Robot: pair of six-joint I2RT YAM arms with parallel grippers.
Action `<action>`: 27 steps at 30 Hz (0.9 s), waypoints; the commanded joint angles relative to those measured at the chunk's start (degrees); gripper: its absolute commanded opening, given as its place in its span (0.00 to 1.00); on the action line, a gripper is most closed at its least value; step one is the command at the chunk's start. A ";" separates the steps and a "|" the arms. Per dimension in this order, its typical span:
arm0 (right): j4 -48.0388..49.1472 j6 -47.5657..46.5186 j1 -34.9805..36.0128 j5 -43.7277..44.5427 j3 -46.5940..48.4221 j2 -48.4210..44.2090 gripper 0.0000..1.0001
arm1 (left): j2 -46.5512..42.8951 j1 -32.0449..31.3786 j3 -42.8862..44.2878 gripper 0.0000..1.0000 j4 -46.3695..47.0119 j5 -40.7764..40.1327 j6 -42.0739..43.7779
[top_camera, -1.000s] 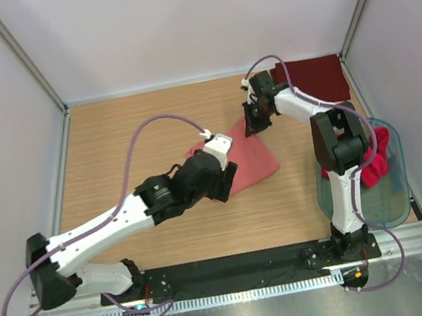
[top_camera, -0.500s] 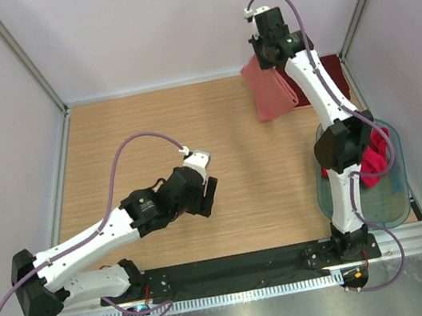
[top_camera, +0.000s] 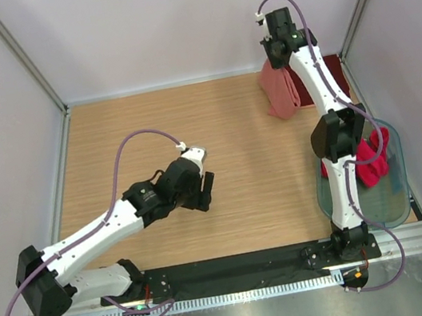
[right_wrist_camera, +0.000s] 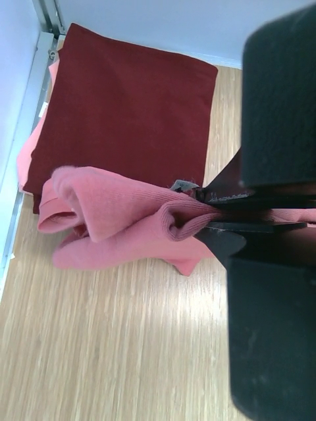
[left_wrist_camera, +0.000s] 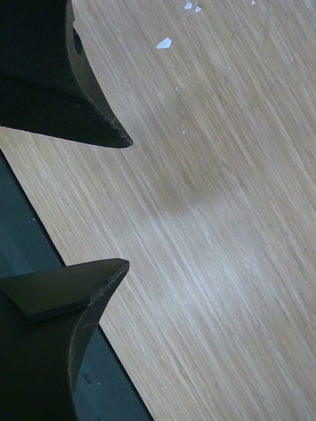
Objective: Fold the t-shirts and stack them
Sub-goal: Neatly place the folded tshirt to the corner
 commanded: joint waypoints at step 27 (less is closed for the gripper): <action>10.89 15.50 -5.16 -28.96 0.82 -6.71 0.01 | 1.97 3.66 0.79 0.70 2.76 4.36 -0.37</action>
